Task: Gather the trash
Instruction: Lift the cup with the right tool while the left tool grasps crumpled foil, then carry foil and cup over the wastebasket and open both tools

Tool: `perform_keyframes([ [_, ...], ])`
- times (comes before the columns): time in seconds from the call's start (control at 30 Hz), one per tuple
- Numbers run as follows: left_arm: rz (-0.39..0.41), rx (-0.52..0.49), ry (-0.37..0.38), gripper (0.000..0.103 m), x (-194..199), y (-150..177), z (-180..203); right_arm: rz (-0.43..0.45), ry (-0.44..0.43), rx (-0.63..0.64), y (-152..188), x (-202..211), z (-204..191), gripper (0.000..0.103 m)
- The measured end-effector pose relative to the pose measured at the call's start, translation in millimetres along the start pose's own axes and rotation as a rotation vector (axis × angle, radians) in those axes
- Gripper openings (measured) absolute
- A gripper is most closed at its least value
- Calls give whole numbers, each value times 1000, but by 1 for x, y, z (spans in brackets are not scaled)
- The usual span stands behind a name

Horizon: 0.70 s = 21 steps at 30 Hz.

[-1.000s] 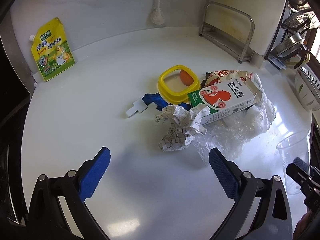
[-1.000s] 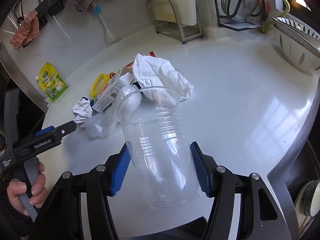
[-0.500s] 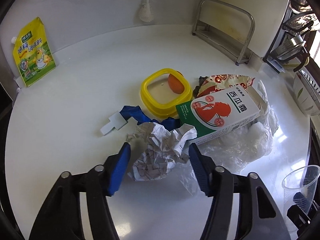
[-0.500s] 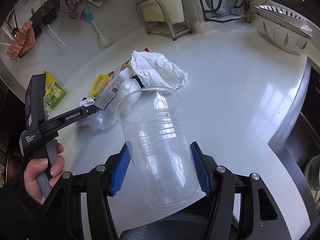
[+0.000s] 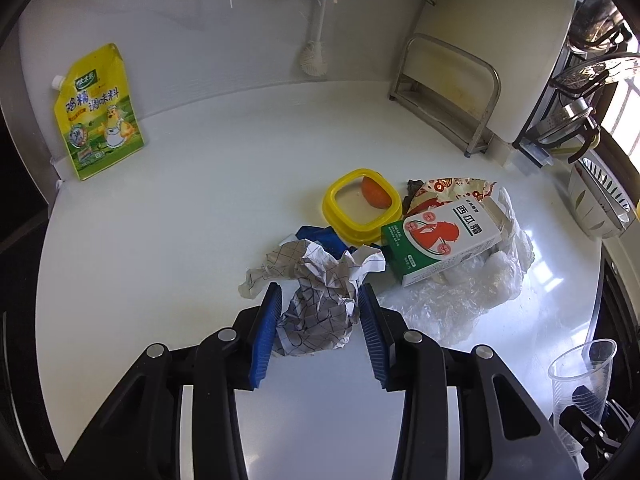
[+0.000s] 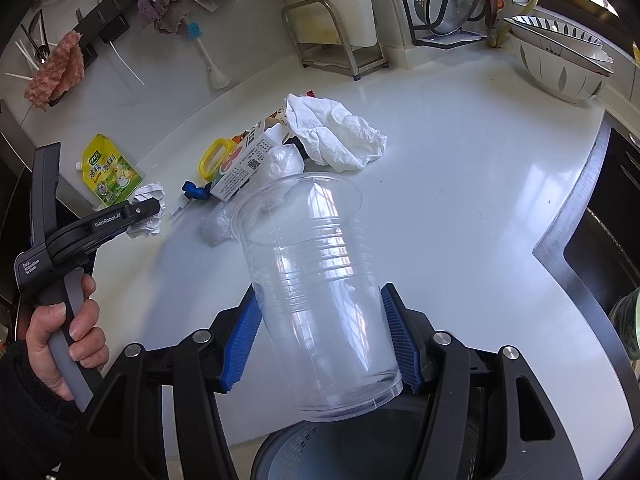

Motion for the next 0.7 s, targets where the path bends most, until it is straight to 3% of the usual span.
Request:
perform_keyframes([
  [0.3, -38, -50, -20, 40, 48, 70, 16, -38, -4, 22, 45, 27, 5, 58],
  [0.53, -112, -89, -4, 39, 71, 143, 63, -59, 3, 8, 93, 54, 34, 58],
  [0.7, -155, -172, 13, 39, 83, 189, 107, -86, 13, -7, 129, 70, 57, 58],
])
Point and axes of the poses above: each gripper's, at about its wrist camera, not at the fingertips, and x roughly against the way its jaws point, z to its right, y to its underside, the point moved 3 cm from there along -x, roughly the way its jaws point, and after that the axes turned 9 degrees about -z, right-handed, at the moved point
